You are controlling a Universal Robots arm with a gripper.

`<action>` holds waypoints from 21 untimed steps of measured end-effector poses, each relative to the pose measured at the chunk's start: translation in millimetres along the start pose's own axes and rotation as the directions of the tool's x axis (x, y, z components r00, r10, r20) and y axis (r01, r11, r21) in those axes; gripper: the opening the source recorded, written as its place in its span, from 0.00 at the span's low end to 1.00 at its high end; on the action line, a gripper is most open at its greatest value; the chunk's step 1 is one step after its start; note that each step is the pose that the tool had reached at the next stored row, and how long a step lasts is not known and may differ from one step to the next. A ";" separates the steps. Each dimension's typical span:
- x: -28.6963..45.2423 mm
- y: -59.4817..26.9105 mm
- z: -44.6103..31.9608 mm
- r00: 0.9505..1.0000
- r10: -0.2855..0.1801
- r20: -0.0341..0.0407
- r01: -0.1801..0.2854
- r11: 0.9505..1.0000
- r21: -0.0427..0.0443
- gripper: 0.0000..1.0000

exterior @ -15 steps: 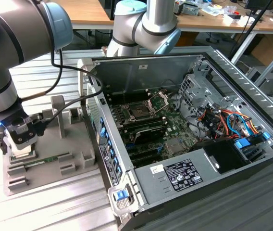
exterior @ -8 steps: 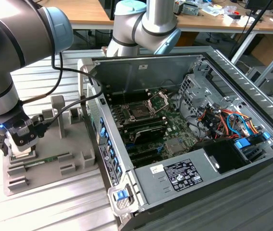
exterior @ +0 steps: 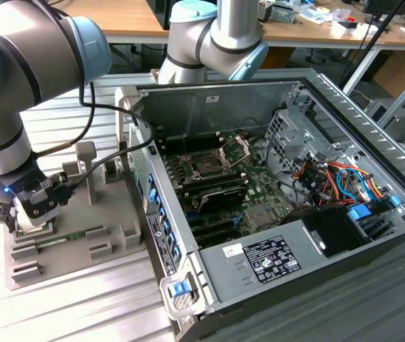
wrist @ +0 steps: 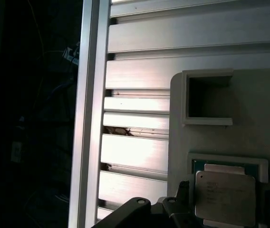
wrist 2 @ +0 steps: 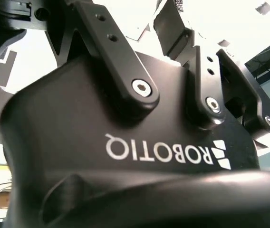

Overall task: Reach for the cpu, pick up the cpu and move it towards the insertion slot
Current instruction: 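Pick up the cpu and move it towards the insertion slot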

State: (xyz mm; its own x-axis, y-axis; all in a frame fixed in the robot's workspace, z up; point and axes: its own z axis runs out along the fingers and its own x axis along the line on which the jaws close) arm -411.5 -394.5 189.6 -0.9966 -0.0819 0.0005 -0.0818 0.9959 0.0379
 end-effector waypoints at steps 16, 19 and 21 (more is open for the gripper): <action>-0.1 -0.1 1.4 1.000 0.000 0.000 0.000 1.000 0.000 0.55; -0.1 -0.1 1.5 1.000 0.000 0.000 0.000 1.000 0.000 0.55; -0.1 0.0 1.5 1.000 0.000 0.000 0.000 1.000 0.000 0.55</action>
State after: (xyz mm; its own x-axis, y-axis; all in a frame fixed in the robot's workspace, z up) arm -411.4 -394.4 188.1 -0.9966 -0.0823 0.0003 -0.0822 0.9959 0.0383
